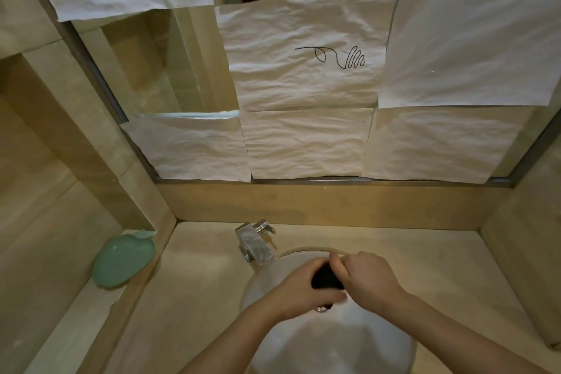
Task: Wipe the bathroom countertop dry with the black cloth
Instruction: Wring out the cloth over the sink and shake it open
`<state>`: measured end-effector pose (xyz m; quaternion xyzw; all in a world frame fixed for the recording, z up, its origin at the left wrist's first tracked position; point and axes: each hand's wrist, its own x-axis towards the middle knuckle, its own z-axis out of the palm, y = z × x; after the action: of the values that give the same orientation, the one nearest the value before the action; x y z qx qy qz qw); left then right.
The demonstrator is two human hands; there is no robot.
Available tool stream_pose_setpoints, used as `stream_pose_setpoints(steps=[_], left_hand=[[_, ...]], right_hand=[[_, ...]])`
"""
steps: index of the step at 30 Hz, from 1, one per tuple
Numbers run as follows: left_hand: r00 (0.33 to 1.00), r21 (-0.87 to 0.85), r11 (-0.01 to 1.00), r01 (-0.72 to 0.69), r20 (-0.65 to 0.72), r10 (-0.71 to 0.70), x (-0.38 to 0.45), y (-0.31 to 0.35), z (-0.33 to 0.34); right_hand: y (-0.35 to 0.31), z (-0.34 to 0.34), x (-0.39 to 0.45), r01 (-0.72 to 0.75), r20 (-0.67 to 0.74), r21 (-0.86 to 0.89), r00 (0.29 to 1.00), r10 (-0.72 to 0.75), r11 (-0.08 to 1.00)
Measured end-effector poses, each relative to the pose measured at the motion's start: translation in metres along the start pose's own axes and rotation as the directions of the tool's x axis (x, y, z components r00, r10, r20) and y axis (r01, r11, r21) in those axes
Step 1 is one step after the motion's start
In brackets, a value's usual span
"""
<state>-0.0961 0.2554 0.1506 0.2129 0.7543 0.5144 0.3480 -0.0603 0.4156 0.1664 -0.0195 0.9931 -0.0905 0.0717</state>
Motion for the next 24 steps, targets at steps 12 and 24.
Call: stream_pose_setpoints(steps=[12, 24], left_hand=[[0.921, -0.235, 0.896, 0.376, 0.198, -0.335, -0.027, 0.018, 0.005], [0.779, -0.346, 0.756, 0.556, 0.535, -0.328, -0.035, 0.036, 0.017]], right_hand=[[0.027, -0.007, -0.034, 0.673, -0.104, -0.367, 0.657, -0.747, 0.643], [0.003, -0.036, -0.010, 0.636, -0.228, -0.613, 0.426, -0.876, 0.469]])
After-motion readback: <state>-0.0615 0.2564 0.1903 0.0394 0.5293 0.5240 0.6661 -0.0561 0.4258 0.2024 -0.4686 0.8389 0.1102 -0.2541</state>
